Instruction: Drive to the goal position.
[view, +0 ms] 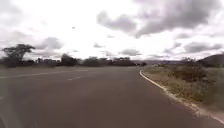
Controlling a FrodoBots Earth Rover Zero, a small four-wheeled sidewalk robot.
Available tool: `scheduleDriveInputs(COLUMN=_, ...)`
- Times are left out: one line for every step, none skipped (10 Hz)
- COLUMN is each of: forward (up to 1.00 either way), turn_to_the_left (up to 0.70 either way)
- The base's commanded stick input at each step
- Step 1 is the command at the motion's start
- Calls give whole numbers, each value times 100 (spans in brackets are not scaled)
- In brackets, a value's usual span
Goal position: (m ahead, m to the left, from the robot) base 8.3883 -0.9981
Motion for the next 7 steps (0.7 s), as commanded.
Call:
scheduleDriveInputs(forward=69, turn_to_the_left=0)
scheduleDriveInputs(forward=69, turn_to_the_left=0)
scheduleDriveInputs(forward=69, turn_to_the_left=0)
scheduleDriveInputs(forward=69, turn_to_the_left=0)
scheduleDriveInputs(forward=69, turn_to_the_left=0)
scheduleDriveInputs(forward=69, turn_to_the_left=0)
scheduleDriveInputs(forward=69, turn_to_the_left=0)
